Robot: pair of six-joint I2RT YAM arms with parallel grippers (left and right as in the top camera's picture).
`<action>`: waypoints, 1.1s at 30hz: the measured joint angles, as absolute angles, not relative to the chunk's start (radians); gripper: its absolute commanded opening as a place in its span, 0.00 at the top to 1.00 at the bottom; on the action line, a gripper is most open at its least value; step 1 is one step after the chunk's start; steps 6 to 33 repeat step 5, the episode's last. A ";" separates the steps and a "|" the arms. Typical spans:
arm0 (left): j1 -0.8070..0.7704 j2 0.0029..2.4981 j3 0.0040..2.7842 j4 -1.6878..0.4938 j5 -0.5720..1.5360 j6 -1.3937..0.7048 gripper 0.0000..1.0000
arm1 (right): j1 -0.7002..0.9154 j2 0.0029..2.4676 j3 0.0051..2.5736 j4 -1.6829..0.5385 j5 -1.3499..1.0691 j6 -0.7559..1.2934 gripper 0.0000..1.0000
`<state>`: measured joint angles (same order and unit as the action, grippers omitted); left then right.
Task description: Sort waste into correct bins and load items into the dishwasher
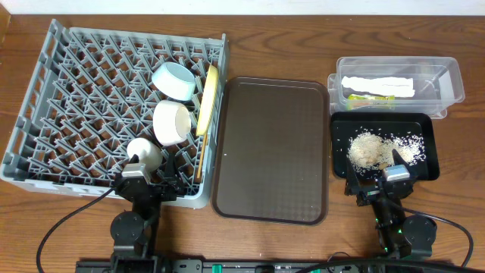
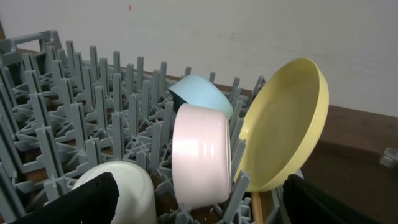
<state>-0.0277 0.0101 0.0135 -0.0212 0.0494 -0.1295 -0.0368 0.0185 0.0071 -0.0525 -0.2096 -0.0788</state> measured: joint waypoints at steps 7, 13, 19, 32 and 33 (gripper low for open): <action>-0.028 0.010 0.014 -0.021 0.049 -0.130 0.12 | -0.037 0.019 0.007 -0.052 -0.210 -0.079 0.01; -0.028 0.010 0.014 -0.021 0.049 -0.130 0.12 | -0.037 0.019 0.007 -0.052 -0.210 -0.079 0.01; -0.028 0.010 0.014 -0.021 0.049 -0.130 0.12 | -0.037 0.019 0.007 -0.052 -0.210 -0.079 0.01; -0.028 0.010 0.014 -0.021 0.049 -0.130 0.12 | -0.037 0.019 0.007 -0.052 -0.210 -0.079 0.01; -0.028 0.010 0.014 -0.021 0.049 -0.130 0.12 | -0.037 0.019 0.007 -0.052 -0.210 -0.079 0.01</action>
